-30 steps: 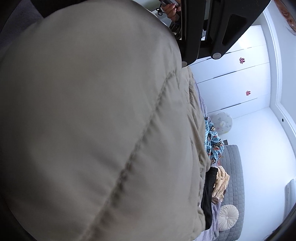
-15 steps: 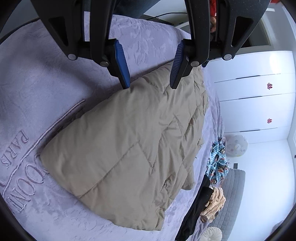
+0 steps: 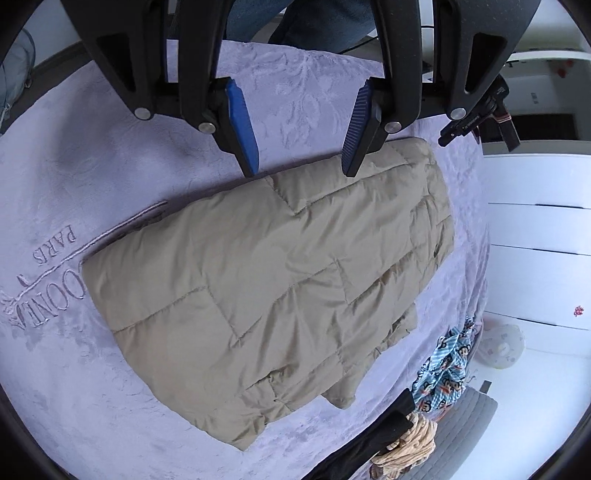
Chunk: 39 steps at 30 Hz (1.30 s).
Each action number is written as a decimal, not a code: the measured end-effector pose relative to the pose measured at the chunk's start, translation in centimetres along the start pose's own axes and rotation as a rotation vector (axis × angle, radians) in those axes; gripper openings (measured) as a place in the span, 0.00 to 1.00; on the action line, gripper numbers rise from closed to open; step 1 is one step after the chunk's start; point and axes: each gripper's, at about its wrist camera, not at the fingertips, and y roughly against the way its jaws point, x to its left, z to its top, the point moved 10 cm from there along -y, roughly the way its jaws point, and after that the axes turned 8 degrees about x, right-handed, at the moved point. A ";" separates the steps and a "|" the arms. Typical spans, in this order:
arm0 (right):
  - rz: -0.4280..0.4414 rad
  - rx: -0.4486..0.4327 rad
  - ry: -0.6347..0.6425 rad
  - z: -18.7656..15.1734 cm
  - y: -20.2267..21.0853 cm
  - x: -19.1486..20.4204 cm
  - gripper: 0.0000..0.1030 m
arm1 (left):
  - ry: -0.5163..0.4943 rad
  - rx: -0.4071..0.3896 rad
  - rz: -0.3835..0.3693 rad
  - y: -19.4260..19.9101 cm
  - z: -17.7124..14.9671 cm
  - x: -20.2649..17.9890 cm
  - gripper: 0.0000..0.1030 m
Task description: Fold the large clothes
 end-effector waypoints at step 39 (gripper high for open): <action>-0.005 0.138 -0.071 -3.2 -10.9 9.8 1.00 | -0.175 0.118 -0.032 -3.3 7.2 1.9 0.99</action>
